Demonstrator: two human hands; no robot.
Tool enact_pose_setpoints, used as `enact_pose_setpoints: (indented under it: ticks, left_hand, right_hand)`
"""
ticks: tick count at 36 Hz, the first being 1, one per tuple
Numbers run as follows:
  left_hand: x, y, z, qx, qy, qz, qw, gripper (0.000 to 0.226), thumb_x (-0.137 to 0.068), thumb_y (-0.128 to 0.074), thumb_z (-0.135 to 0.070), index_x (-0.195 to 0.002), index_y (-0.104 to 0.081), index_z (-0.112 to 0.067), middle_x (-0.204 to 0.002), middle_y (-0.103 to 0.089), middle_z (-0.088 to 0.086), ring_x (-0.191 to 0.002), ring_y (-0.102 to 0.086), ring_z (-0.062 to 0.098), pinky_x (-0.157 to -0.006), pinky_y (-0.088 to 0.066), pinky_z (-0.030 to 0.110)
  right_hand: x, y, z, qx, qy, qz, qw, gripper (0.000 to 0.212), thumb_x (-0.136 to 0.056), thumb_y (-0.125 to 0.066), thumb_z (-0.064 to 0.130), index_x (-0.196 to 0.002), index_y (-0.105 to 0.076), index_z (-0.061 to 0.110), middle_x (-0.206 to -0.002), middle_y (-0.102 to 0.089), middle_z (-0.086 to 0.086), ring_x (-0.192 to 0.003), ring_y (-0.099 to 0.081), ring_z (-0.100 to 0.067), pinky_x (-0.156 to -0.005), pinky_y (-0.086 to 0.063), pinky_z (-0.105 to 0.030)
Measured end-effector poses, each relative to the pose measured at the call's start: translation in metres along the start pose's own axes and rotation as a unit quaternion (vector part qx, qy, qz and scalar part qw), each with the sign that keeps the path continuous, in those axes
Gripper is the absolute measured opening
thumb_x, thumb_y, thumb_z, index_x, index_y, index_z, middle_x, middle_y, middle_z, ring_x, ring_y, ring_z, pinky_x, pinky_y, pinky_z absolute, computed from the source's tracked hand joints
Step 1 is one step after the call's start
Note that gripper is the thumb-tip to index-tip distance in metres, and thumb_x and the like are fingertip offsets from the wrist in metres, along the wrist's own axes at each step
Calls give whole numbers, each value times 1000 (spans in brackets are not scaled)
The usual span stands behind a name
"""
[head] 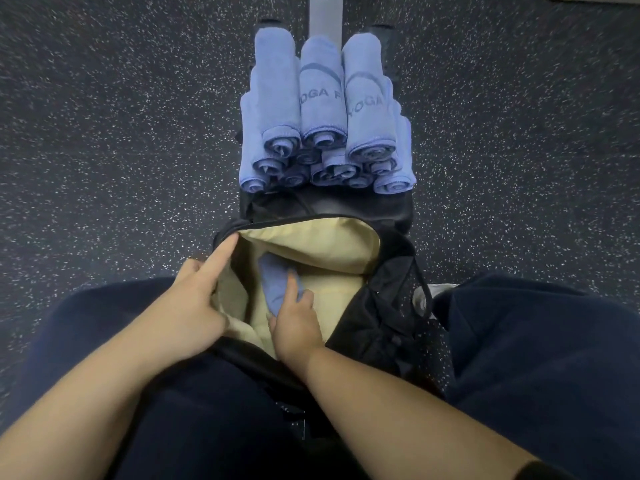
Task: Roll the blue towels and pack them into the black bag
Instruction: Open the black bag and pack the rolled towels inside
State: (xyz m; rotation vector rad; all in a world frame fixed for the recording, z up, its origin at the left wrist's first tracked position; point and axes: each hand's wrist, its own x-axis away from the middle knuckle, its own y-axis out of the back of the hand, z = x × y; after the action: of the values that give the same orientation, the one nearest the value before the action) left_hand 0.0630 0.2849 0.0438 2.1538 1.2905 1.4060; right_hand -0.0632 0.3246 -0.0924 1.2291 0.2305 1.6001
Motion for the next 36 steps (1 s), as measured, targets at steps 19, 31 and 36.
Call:
enact_pose_setpoints:
  ticks: [19, 31, 36]
  left_hand:
    - [4, 7, 3, 26, -5, 22, 999, 107, -77, -69, -8, -131, 4, -66, -98, -36, -12, -87, -45, -3, -71, -34, 14]
    - [7, 3, -3, 42, -4, 19, 999, 108, -78, -74, -13, -133, 6, -60, -98, -36, -8, -82, -46, 2, -68, -33, 3]
    - [5, 0, -2, 37, 1, 4, 999, 109, -79, -73, -12, -139, 5, -59, -96, -35, -11, -83, -47, 1, -65, -33, 7]
  right_hand:
    - [-4, -11, 5, -21, 47, 81, 995, 66, -88, -63, 23, -140, -24, 12, -131, -35, -15, -117, -47, -33, -101, -40, -36]
    - [-3, 23, -3, -21, 107, 140, 984, 56, -94, -53, 15, -145, -29, 15, -137, -44, -13, -121, -48, -28, -105, -35, -33]
    - [7, 58, -35, 81, 146, 155, 974, 86, -85, -68, 19, -152, -14, 16, -152, -28, -9, -137, -32, -27, -111, -31, -35]
